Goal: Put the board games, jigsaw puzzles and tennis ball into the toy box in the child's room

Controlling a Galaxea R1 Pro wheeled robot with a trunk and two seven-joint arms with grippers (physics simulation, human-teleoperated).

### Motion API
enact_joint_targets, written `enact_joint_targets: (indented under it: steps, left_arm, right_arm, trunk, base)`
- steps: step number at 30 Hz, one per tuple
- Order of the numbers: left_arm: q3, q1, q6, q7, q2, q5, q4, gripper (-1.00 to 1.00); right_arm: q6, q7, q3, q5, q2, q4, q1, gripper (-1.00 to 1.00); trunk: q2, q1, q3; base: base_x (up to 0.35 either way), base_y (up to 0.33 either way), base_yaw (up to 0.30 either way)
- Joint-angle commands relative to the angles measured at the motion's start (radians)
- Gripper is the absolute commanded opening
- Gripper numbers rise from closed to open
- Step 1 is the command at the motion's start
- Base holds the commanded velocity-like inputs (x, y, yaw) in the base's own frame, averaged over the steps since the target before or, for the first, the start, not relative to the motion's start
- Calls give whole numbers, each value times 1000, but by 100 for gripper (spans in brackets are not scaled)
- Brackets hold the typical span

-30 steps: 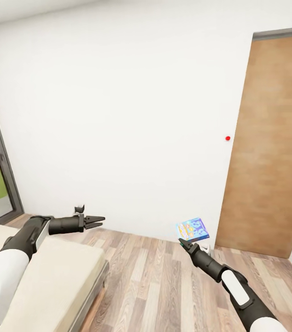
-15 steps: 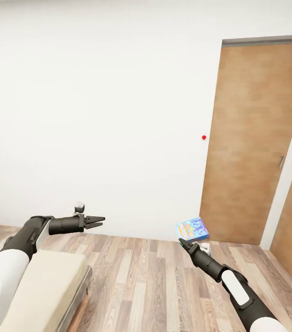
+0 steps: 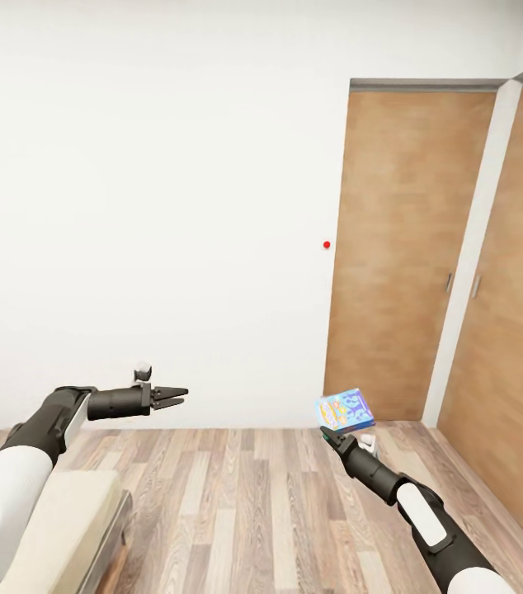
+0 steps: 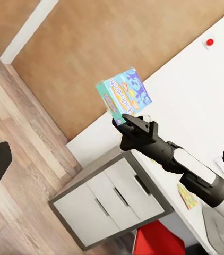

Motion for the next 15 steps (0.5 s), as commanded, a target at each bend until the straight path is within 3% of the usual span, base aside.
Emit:
enact_joint_targets:
  steps: [1, 15]
  left_arm:
    - [1, 0, 11, -3, 0, 0, 0, 100]
    - [1, 0, 11, -3, 0, 0, 0, 100]
  right_arm:
    - [9, 1, -2, -9, 0, 1, -1, -100]
    - [9, -1, -2, -9, 1, 1, -1, -100]
  trunk:
    - [-1, 0, 0]
    - [-1, 0, 0]
  base:
    - [0, 0, -280]
    - [0, 0, -280]
